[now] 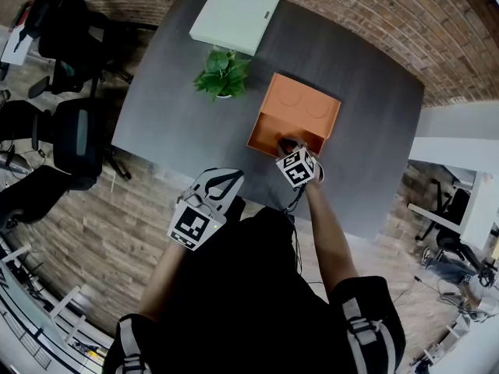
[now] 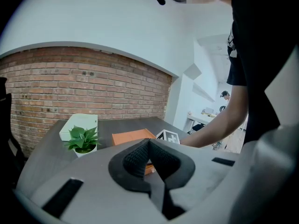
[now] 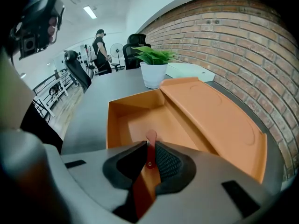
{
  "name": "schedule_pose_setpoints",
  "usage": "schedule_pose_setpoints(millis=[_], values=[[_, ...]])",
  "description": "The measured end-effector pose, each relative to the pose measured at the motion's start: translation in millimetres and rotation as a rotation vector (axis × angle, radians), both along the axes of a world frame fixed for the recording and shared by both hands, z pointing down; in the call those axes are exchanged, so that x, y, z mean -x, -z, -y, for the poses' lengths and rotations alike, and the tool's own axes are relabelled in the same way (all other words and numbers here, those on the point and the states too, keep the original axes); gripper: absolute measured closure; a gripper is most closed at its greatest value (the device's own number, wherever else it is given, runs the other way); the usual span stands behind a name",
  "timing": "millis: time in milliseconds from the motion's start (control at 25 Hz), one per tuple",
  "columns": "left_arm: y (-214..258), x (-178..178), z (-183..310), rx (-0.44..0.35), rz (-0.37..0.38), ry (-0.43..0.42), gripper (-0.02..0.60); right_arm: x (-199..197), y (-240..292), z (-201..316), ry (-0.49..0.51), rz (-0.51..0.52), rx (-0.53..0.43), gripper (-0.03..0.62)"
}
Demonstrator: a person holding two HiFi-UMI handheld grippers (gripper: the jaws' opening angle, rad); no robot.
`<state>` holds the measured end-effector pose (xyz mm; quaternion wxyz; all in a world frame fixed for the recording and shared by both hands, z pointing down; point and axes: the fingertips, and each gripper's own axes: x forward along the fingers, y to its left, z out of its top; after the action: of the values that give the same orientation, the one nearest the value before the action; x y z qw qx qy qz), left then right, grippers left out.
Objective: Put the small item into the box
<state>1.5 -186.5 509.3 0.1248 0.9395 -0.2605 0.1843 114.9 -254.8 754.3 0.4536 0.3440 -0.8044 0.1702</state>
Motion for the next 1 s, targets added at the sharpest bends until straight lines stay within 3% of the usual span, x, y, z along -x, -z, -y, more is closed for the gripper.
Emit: schedule_pose_setpoints(millis=[1000], values=[[8,-5,1,-0.030,0.006,-0.030,0.558,-9,-11,3,-0.033,-0.015,0.048,0.506]])
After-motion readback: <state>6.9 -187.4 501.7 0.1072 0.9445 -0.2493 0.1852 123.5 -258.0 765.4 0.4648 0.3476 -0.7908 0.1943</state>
